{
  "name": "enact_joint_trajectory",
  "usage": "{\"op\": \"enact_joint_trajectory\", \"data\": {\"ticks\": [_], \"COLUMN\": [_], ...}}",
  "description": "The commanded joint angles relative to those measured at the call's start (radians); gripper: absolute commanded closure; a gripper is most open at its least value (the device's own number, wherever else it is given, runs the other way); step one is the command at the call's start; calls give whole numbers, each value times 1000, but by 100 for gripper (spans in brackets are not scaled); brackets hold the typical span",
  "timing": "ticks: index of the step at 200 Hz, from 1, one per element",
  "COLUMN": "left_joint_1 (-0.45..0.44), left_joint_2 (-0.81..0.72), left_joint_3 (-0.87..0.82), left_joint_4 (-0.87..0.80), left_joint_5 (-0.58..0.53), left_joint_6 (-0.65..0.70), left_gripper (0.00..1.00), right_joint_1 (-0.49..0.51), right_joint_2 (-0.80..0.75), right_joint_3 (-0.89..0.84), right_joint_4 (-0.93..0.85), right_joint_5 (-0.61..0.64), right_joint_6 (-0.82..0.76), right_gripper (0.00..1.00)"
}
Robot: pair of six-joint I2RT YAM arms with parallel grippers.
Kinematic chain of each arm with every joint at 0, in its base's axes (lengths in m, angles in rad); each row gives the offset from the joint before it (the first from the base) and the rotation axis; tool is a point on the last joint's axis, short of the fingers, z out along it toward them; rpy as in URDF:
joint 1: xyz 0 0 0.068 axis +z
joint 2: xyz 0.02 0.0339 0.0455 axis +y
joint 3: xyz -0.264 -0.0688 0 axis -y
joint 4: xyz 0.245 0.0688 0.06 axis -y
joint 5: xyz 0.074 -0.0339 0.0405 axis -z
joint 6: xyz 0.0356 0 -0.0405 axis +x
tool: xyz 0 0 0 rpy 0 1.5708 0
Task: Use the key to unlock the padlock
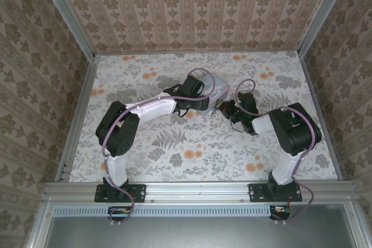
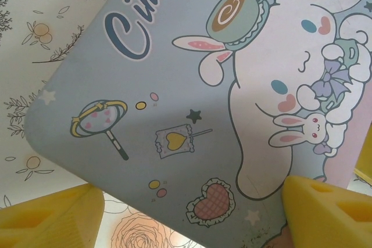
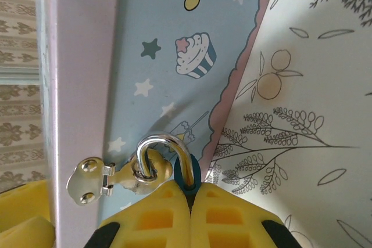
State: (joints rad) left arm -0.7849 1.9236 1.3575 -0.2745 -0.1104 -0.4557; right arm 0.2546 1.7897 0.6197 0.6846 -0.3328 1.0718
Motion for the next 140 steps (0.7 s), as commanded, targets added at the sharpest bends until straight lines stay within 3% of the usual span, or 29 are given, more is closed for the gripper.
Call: {"op": "enact_joint_trajectory", "data": {"ticks": [1, 30, 54, 79, 117, 140], "left_joint_1": [9, 10, 10, 10, 12, 13], "left_joint_2": [101, 110, 121, 126, 135, 136], "left_joint_3": [-66, -63, -59, -60, -58, -63], "left_joint_4": [-258, -258, -258, -258, -260, -261], "left_joint_5": [-25, -23, -21, -20, -16, -14], "left_joint_6": [25, 25, 27, 27, 26, 26], "left_gripper": [20, 21, 21, 21, 22, 22], "right_joint_1": [-56, -96, -119, -120, -130, -133], "right_joint_2": [-24, -3, 45, 25, -11, -43], "right_joint_3": [22, 31, 131, 168, 163, 179], "right_joint_4": [-160, -122, -233, -366, -397, -476], "right_joint_5": [108, -8, -164, -132, -92, -2], "right_joint_6": [-59, -73, -126, -184, -207, -227], "right_gripper": [100, 100, 100, 100, 100, 100]}}
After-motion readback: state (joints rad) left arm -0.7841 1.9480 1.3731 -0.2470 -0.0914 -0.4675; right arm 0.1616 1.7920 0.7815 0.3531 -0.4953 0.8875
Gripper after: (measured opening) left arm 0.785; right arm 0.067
